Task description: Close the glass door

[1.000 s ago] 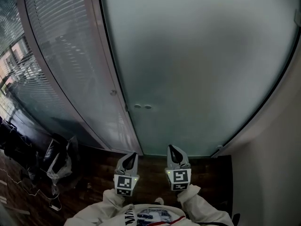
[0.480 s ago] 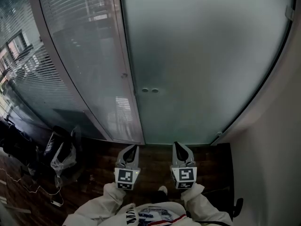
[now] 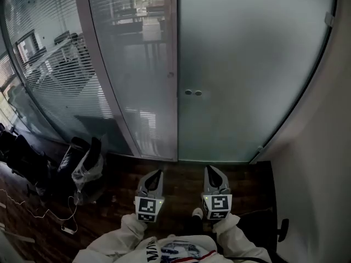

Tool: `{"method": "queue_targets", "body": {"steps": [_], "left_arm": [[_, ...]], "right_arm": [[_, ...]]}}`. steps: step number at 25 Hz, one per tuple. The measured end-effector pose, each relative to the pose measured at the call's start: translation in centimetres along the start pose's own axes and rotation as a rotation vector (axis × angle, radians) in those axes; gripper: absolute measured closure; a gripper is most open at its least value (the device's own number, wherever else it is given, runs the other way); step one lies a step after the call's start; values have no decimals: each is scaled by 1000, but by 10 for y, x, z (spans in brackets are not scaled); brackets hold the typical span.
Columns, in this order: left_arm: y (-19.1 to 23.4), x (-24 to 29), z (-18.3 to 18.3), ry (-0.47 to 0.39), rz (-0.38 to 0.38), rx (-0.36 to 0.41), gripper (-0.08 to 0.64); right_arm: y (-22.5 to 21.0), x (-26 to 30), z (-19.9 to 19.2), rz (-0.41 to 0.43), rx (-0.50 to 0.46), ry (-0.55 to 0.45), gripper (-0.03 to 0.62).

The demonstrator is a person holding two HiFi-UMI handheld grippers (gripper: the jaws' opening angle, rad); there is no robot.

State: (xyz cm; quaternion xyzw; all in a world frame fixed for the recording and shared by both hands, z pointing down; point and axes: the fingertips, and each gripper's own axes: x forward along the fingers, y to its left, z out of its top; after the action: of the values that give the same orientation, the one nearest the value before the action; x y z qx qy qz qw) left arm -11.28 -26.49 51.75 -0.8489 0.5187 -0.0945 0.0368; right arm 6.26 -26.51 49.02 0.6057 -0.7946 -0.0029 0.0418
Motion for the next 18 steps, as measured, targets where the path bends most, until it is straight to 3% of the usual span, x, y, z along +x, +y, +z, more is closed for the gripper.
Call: {"method": "queue_targets", "body": {"steps": [6, 11, 14, 18], "left_arm": [[-13, -34, 3, -26, -44, -7, 558], [-35, -51, -4, -16, -59, -24, 558], [-51, -52, -8, 2, -68, -31, 558], [-70, -50, -11, 33, -65, -40, 558]], "right_arm": [[18, -37, 0, -29, -23, 6, 588], [9, -65, -10, -57, 7, 34, 586], [-1, -79, -11, -71, -35, 22, 586], [-10, -90, -15, -39, -9, 39, 586]]}}
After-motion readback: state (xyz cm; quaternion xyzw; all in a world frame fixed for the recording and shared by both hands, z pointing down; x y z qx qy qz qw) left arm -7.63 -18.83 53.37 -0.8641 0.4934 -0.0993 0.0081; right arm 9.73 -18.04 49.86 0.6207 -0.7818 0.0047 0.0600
